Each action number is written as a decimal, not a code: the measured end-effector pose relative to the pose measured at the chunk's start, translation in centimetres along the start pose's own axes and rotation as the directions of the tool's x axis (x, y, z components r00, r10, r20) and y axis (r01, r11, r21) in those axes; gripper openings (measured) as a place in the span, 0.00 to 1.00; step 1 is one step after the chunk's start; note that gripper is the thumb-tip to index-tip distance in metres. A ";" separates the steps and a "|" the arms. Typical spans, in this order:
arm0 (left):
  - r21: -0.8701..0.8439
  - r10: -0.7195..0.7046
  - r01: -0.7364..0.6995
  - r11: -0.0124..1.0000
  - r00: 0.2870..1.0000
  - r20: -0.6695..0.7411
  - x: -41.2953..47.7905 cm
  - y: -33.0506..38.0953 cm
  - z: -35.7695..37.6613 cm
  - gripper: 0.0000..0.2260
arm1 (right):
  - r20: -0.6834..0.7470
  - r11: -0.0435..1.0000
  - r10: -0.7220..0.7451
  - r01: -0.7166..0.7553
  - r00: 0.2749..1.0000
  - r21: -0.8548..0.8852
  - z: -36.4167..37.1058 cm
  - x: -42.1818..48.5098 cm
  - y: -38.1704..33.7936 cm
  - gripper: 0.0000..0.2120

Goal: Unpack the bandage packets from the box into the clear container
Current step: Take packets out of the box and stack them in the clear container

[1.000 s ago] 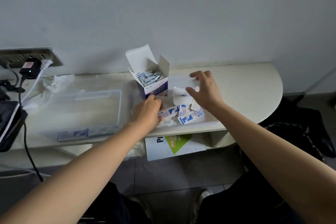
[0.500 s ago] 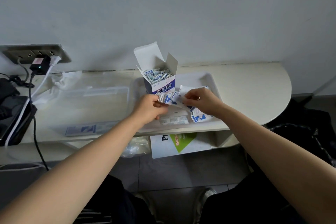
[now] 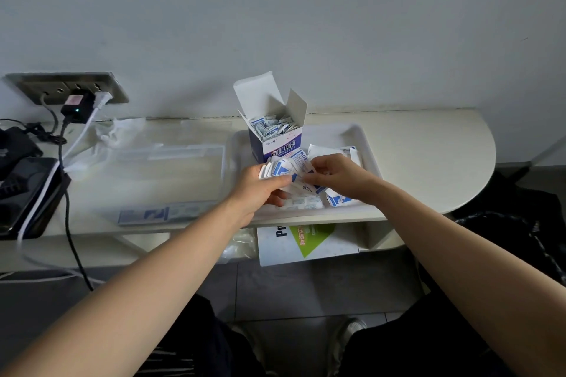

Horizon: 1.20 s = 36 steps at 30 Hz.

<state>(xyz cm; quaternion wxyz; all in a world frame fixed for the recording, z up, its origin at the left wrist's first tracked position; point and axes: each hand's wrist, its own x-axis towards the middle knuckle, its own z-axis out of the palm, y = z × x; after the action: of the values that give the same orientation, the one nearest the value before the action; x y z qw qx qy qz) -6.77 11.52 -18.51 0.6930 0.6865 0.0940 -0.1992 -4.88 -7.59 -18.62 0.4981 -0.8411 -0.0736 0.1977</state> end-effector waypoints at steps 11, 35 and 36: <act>-0.070 -0.030 0.024 0.997 0.995 -0.093 -1.3 -0.5 -1.9 0.07 | -0.097 0.993 0.014 -0.002 0.995 0.119 2.2 0.1 -1.6 0.06; 0.144 0.186 -0.202 0.969 0.976 0.113 -1.0 -0.1 -1.6 0.06 | 0.046 0.923 0.102 -0.112 0.994 0.368 0.9 -0.6 -1.0 0.10; 0.125 0.163 -0.178 0.976 0.979 0.123 -0.9 -0.1 -1.6 0.04 | 0.035 0.927 0.101 -0.107 0.994 0.360 0.8 -0.6 -0.8 0.11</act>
<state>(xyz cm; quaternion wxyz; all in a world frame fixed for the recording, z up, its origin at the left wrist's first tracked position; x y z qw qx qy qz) -7.41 13.24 -18.30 0.6636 0.7251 -0.0182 -0.1832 -5.69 -6.74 -18.09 0.6323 -0.7363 0.0046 0.2408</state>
